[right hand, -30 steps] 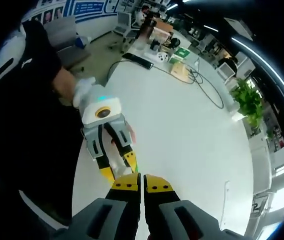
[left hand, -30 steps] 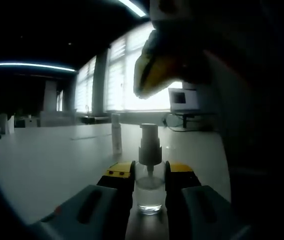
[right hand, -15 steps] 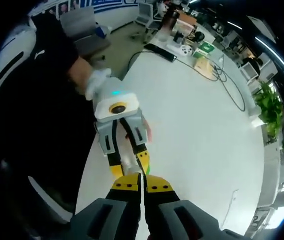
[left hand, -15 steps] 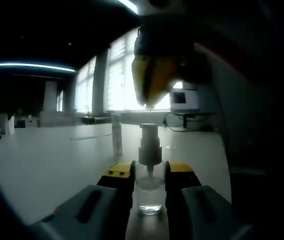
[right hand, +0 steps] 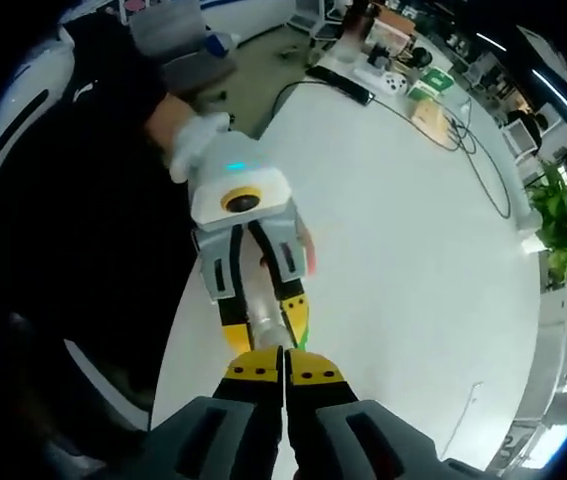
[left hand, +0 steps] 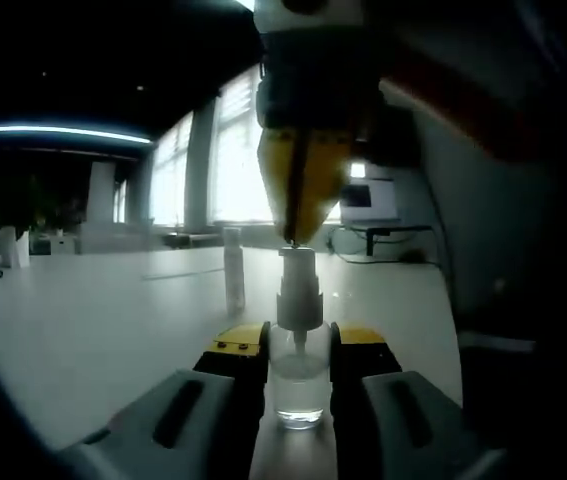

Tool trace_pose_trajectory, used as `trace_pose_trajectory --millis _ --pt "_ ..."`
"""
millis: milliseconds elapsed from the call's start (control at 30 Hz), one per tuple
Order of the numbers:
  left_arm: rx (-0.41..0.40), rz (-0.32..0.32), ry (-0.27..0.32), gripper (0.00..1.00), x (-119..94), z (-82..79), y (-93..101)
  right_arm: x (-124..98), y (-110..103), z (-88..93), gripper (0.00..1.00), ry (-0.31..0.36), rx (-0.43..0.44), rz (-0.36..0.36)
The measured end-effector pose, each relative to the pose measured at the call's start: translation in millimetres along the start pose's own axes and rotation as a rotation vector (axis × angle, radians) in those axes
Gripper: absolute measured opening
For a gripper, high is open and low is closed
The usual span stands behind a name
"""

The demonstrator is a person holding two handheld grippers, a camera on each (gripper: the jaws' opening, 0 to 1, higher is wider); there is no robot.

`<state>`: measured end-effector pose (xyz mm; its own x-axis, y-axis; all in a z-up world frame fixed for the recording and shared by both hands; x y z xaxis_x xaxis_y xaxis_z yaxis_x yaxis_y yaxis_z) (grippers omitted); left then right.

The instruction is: Clamp pump bottle remove cover press pump head put on cover

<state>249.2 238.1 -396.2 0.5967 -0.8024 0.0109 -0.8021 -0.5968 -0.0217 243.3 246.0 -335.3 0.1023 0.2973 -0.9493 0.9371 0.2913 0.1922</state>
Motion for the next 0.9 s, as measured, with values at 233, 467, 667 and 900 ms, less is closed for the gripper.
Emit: trace_pose_trajectory --millis 233,467,667,900 --pt "-0.001 0.0 0.0 0.15 0.2 0.1 -0.8 0.2 -1.1 1.8 0.0 -0.029 -0.008 -0.013" --pt "0.001 0.0 0.001 0.15 0.4 0.2 -0.5 1.9 -0.6 -0.2 0.0 -0.073 -0.017 -0.039" --pt "-0.001 -0.001 0.001 0.15 0.0 0.5 -1.0 4.3 0.1 -2.8 0.0 -0.142 -0.045 -0.096" --pt "-0.002 0.001 0.001 0.15 0.4 0.7 -1.1 5.1 2.3 -1.7 0.0 -0.186 -0.051 -0.143"
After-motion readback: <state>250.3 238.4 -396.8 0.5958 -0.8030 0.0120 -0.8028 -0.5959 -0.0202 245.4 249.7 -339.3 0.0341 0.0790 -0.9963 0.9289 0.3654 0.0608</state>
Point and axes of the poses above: the point that each gripper's makers call its tool centre point, and the gripper's own axes: x roughly forward along the fingers, y roughly to its right, z roughly out of its underside, the point moved 2 cm from there along -x, roughly backward along the fingers, and after that the axes turned 1 degree about -y, right-handed, at the moved point
